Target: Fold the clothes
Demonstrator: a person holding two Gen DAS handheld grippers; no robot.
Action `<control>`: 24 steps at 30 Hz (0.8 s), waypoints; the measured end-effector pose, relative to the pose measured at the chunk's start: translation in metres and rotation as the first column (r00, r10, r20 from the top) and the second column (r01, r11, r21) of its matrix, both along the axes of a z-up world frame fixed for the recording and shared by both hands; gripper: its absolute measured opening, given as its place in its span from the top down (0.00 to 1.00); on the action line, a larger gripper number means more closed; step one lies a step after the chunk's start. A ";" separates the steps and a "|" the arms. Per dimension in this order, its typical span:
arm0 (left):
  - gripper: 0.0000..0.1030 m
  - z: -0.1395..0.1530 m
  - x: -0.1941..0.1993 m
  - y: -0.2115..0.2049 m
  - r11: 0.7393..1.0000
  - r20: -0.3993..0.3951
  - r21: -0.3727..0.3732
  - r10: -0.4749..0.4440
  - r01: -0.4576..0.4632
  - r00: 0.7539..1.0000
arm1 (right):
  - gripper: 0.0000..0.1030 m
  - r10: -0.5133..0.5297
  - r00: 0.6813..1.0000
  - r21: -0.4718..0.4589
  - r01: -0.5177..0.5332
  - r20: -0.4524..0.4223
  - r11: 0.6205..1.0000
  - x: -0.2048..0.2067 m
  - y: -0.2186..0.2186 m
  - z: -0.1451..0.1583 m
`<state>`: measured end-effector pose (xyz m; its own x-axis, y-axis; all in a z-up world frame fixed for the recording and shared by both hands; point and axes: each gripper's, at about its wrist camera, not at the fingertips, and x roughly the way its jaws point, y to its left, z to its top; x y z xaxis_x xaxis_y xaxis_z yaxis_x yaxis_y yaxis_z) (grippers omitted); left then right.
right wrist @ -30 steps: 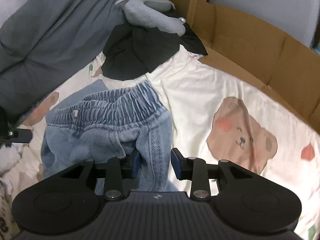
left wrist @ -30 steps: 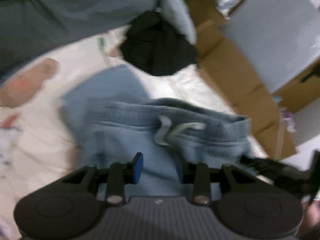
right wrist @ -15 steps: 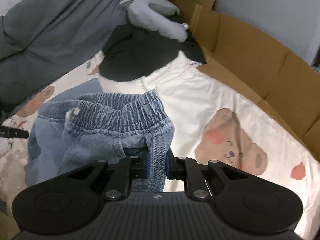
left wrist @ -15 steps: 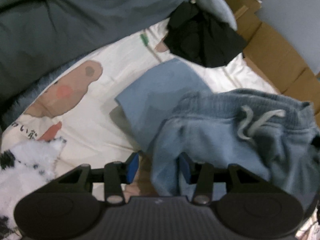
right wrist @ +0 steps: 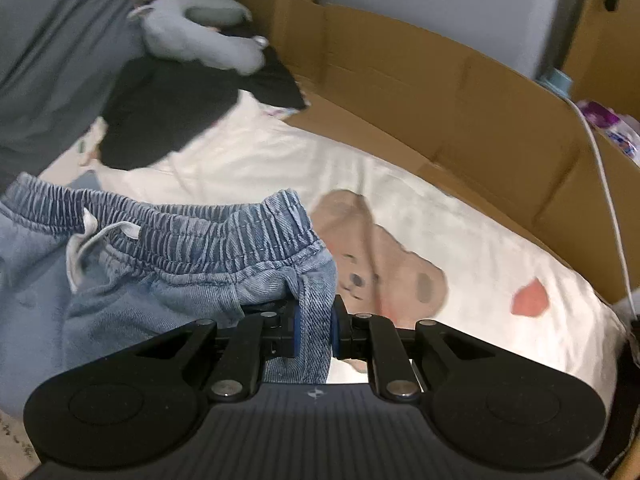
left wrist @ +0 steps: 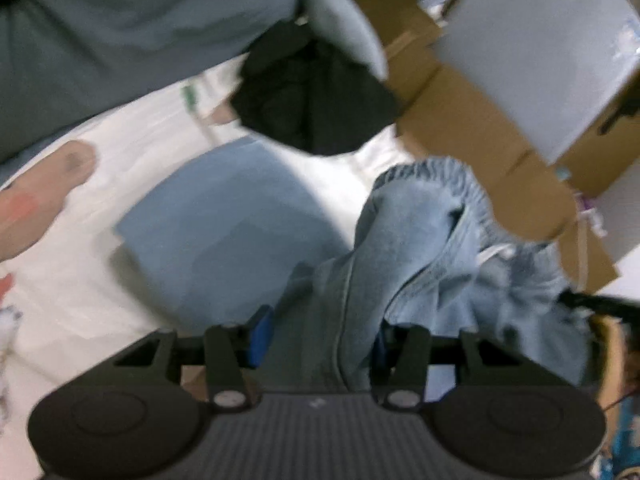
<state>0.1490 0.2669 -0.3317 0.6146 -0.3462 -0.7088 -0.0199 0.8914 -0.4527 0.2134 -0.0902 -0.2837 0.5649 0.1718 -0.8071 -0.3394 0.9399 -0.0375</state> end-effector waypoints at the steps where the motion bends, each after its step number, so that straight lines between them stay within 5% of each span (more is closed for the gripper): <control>1: 0.51 0.004 0.000 -0.002 1.000 0.012 -0.023 -0.009 0.010 1.000 | 0.87 -0.012 1.000 -0.002 0.012 -0.003 1.000 0.000 -0.005 -0.003; 8: 0.49 0.038 0.005 -0.003 0.984 0.117 -0.151 -0.076 0.093 0.990 | 0.87 -0.043 0.999 -0.011 0.043 -0.020 0.999 -0.004 -0.021 -0.016; 12: 0.44 0.046 0.024 0.001 0.984 0.129 -0.156 -0.070 0.090 0.989 | 0.87 -0.049 0.998 -0.004 0.049 -0.025 0.999 -0.004 -0.022 -0.021; 24: 0.45 -0.002 0.071 -0.005 0.969 0.011 -0.223 -0.105 0.105 0.994 | 0.87 -0.044 0.999 -0.003 0.044 -0.028 0.999 -0.008 -0.027 -0.026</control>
